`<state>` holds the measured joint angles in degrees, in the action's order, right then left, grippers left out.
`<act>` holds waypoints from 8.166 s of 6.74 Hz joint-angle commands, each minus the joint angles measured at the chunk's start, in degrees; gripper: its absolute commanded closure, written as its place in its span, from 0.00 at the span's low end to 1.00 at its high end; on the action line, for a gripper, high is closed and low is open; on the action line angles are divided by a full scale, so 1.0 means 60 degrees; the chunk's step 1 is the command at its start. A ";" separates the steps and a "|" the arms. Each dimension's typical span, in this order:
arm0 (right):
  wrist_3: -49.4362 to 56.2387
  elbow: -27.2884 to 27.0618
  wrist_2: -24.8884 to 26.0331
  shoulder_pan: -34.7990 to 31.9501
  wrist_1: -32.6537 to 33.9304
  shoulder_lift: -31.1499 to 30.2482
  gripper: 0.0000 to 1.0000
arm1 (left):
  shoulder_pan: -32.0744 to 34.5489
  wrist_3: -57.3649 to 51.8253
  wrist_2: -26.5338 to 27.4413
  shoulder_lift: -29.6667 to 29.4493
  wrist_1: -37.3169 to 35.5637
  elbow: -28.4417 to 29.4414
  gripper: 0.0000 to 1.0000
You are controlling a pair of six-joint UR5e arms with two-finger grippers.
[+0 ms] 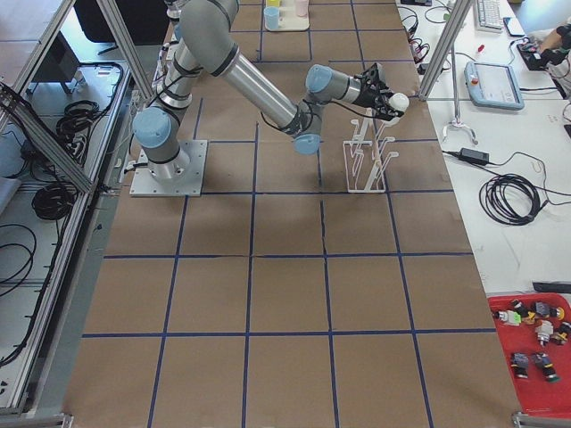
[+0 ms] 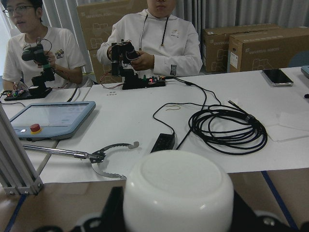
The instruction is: Transfer IKEA cup to right arm and place on rack
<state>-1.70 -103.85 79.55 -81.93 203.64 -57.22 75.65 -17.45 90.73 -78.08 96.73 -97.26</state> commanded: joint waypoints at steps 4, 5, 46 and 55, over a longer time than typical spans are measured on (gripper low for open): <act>-0.0067 -0.0064 0.0042 0.0031 0.0102 0.0336 0.01 | -0.3818 -0.4063 -0.0019 0.1194 -0.2685 -0.3679 0.01; -0.0053 -0.0064 0.0042 0.0017 0.0088 0.0322 0.00 | -0.3805 -0.4035 -0.0048 0.0946 -0.3255 -0.4016 0.02; -1.5228 -0.3597 -0.2126 -0.3585 -0.0525 -0.4732 0.03 | 0.1424 -0.0592 -1.0405 -0.2118 -1.4466 -0.4473 0.99; -1.5170 -0.1911 -0.2199 -0.3807 -0.0542 -0.3063 0.04 | 0.1439 -0.0445 -1.0404 -0.2103 -1.4467 -0.4473 0.99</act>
<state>-92.70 -116.42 66.44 -104.75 200.39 -76.86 84.29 -20.13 28.30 -90.70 9.86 -124.10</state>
